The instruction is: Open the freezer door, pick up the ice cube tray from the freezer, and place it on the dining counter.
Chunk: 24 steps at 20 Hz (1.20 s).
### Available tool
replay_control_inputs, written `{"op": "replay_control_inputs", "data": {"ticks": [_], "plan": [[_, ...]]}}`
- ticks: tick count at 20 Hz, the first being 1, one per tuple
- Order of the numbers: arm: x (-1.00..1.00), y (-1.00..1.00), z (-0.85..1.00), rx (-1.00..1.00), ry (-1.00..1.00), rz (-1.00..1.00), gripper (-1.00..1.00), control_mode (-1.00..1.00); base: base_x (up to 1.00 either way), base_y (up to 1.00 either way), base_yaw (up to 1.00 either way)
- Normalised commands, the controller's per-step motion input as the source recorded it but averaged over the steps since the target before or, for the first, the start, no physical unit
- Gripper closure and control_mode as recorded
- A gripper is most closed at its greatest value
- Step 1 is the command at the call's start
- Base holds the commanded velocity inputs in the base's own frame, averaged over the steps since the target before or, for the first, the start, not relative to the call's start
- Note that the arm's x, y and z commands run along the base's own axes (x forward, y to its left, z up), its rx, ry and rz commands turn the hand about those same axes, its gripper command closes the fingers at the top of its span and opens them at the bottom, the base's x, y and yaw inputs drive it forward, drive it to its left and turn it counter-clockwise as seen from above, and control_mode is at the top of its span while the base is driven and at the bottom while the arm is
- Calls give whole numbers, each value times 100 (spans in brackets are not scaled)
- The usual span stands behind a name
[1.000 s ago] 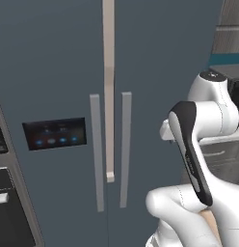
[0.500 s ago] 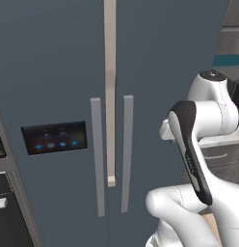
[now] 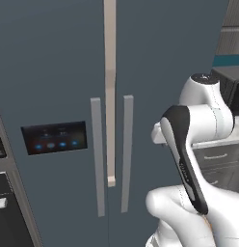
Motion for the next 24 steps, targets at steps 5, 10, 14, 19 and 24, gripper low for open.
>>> {"op": "replay_control_inputs", "data": {"ticks": [5,10,14,19,24], "plan": [[-4,61,0,0,-6,0,-100,-100,0,0,0],[-1,43,7,0,-2,0,-100,-100,0,0,0],[-1,54,1,0,0,0,-100,-100,0,0,0],[-1,57,0,0,0,0,-100,-100,0,0,0],[0,53,0,0,-3,0,-100,-100,0,0,0]]}}
